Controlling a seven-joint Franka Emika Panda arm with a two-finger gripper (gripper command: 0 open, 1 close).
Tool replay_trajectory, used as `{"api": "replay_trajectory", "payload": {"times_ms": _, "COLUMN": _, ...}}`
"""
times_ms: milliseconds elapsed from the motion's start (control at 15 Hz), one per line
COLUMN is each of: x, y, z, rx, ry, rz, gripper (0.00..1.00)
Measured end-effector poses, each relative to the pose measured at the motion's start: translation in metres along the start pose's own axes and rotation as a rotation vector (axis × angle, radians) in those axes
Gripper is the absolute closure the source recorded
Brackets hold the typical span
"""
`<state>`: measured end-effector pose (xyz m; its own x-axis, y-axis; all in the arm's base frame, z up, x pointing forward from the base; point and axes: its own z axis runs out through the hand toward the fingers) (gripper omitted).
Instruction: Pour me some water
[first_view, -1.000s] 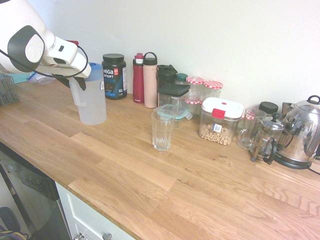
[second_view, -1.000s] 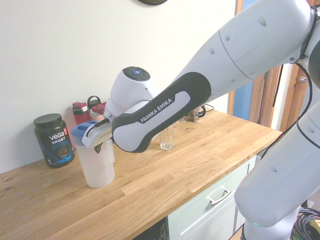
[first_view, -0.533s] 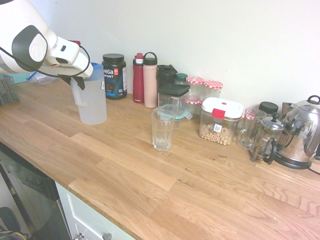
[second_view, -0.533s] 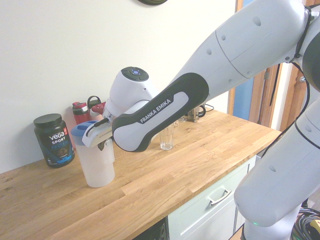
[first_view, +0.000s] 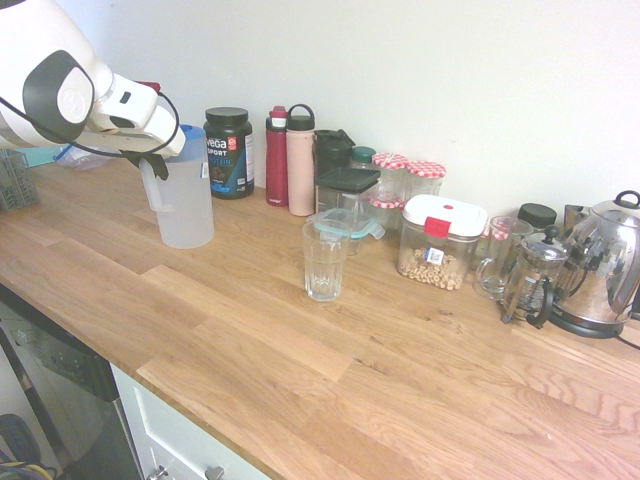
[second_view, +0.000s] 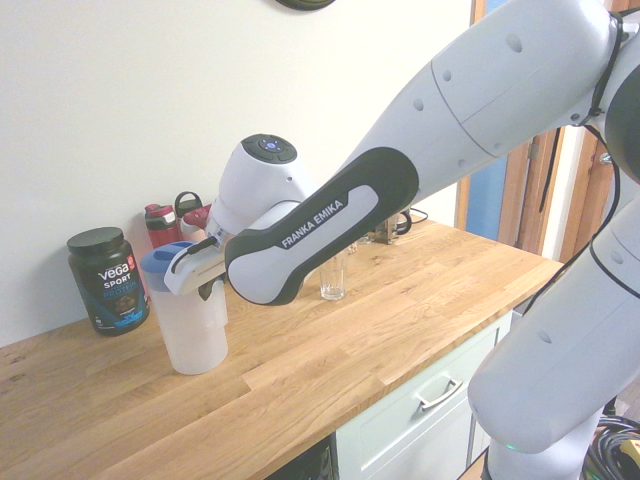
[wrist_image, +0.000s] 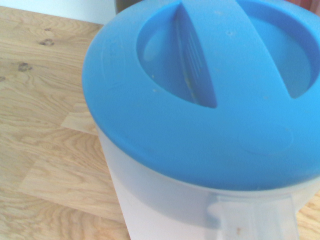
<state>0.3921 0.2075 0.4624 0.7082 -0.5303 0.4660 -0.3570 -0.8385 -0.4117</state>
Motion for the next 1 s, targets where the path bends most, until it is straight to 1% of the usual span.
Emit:
{"api": "replay_trajectory", "payload": {"times_ms": 133, "x": -0.003, "y": 0.008, "z": -0.016, "rx": -0.008, "ry": -0.017, "rz": 0.016, "gripper": 1.00}}
{"api": "replay_trajectory", "payload": {"times_ms": 333, "x": -0.009, "y": 0.024, "z": -0.059, "rx": -0.021, "ry": -0.019, "rz": 0.022, "gripper": 1.00}}
{"api": "replay_trajectory", "payload": {"times_ms": 533, "x": -0.011, "y": 0.052, "z": -0.100, "rx": -0.072, "ry": -0.023, "rz": 0.052, "gripper": 1.00}}
{"api": "replay_trajectory", "payload": {"times_ms": 667, "x": -0.010, "y": 0.067, "z": -0.133, "rx": -0.112, "ry": -0.012, "rz": 0.093, "gripper": 1.00}}
{"api": "replay_trajectory", "payload": {"times_ms": 867, "x": -0.007, "y": 0.093, "z": -0.184, "rx": -0.155, "ry": 0.038, "rz": 0.161, "gripper": 1.00}}
{"api": "replay_trajectory", "payload": {"times_ms": 1000, "x": -0.005, "y": 0.117, "z": -0.208, "rx": -0.195, "ry": 0.035, "rz": 0.199, "gripper": 1.00}}
